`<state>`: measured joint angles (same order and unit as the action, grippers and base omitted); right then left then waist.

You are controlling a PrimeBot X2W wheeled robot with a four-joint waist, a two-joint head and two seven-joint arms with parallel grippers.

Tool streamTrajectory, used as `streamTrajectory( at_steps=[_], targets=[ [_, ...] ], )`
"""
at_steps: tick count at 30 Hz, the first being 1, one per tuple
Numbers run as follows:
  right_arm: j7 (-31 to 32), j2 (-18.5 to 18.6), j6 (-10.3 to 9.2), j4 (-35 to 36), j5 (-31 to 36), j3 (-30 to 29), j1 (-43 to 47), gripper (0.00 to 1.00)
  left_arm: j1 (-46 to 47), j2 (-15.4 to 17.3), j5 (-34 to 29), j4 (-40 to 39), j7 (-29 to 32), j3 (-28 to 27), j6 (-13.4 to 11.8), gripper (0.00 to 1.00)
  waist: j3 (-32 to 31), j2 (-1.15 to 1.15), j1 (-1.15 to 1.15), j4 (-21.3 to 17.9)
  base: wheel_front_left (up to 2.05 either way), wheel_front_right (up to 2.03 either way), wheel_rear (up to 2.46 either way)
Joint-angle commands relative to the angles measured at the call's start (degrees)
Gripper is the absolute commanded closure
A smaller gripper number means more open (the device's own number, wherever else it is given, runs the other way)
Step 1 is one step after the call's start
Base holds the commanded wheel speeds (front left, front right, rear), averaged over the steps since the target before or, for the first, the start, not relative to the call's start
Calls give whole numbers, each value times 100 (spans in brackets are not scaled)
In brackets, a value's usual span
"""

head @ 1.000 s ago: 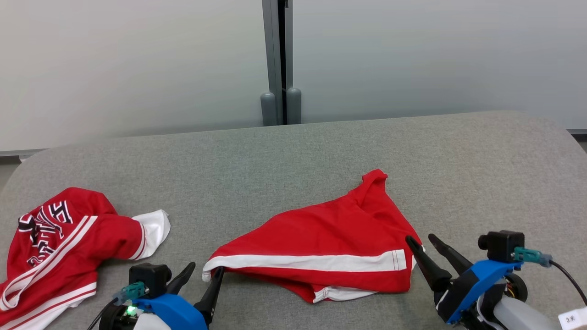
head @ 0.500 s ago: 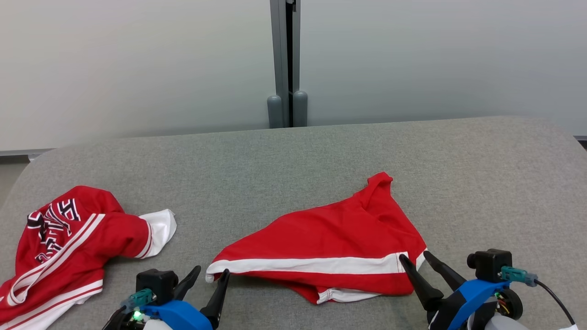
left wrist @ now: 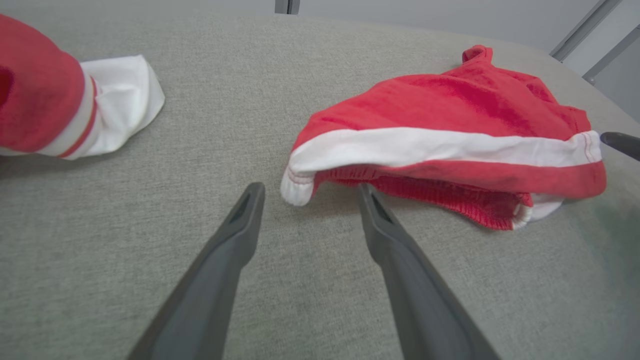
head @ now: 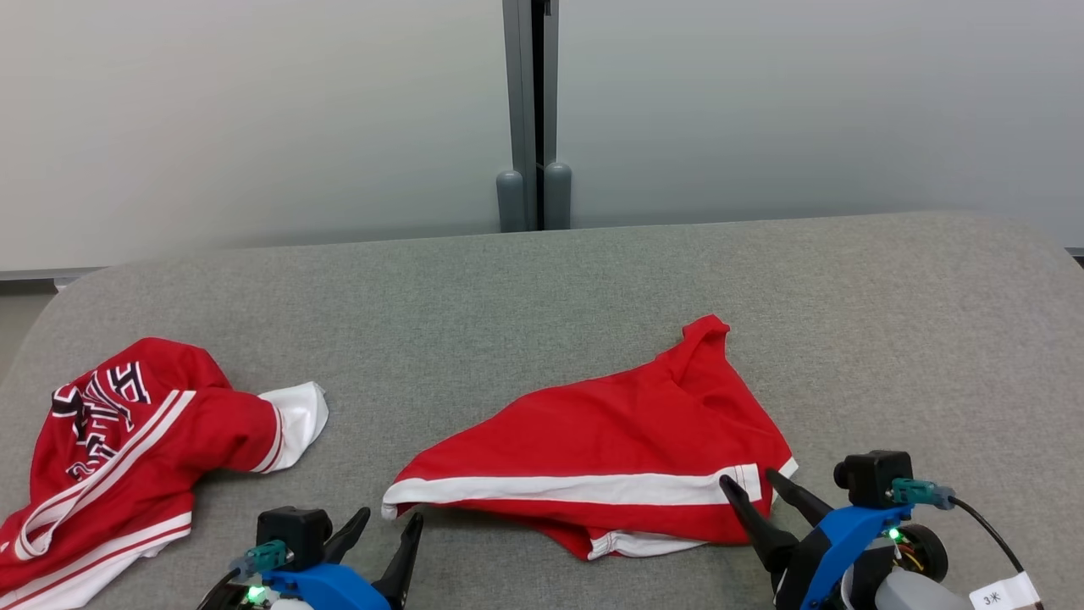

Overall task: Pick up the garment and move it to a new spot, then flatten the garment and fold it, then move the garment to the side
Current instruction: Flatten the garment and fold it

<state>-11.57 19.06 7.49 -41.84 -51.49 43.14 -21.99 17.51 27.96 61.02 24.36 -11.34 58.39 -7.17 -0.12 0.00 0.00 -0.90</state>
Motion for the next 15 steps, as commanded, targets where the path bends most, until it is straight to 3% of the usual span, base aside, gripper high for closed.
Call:
streamTrajectory(
  at_steps=[1,7,8,11,15],
  targets=[
    [17,-34,1,-34,19,23,-64,0,47,-9,3,19,6,9,19,0,10,0,0,12,0,0,0],
    [222,-113,1,-271,1,84,-270,0,189,-54,-50,63,90,54,55,0,95,0,0,74,0,0,0],
    [241,-119,1,-296,-16,88,-291,4,205,-65,-55,76,94,58,63,0,110,0,0,81,0,0,0],
    [304,-140,1,-399,-41,114,-347,24,272,-117,-64,132,97,71,98,0,155,0,0,98,0,0,0],
    [332,-181,1,-447,-59,176,-385,75,352,-172,-58,249,116,87,163,0,200,0,0,94,0,0,0]
  ],
)
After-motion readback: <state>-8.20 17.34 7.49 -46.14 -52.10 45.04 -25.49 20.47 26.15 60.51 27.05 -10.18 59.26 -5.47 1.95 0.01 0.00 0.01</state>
